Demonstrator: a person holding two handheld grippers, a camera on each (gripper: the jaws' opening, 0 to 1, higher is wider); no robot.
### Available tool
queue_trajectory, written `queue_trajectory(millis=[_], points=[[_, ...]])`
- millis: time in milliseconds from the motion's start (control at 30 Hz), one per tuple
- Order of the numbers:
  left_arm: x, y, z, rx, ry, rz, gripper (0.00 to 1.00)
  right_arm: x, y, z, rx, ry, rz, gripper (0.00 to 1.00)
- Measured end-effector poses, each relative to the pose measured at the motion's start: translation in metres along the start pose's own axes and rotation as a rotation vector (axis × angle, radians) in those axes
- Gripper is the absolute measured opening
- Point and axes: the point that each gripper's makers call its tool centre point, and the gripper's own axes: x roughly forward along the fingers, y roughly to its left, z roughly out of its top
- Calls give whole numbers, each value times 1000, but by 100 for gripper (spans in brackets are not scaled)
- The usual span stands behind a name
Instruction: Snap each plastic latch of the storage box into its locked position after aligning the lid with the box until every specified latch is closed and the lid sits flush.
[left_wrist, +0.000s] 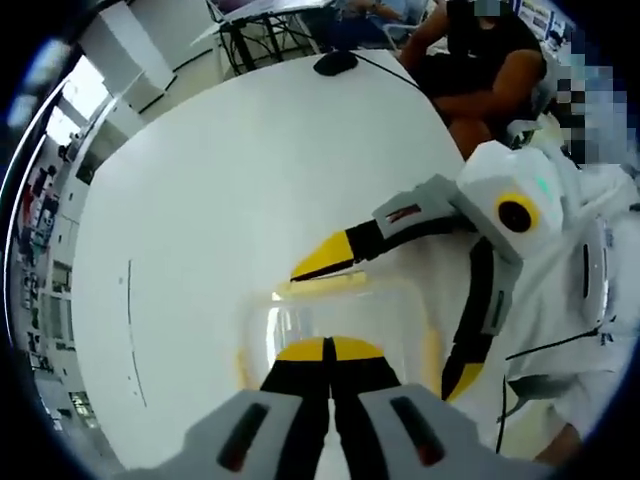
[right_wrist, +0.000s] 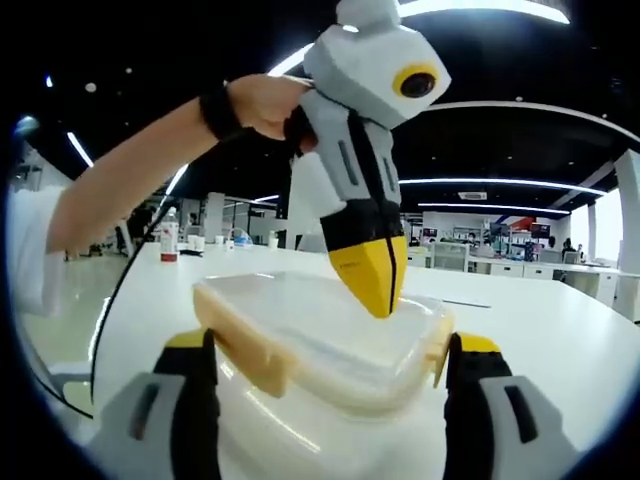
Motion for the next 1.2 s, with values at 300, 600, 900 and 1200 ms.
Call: queue_trajectory(millis=[300, 600, 900, 1200], points=[[-1, 1, -3, -41, -41, -45, 0, 1, -1, 0, 4, 4, 0, 92], [1, -1, -1, -24, 6, -20, 0, 1, -1, -1, 16, 4, 3, 90], [-4, -3, -4, -33, -27, -24, 0, 3, 4, -8, 95, 38, 26, 89], [-2, -1, -3, -28, -17, -11, 0, 1, 3, -7, 103, 21, 36, 90]])
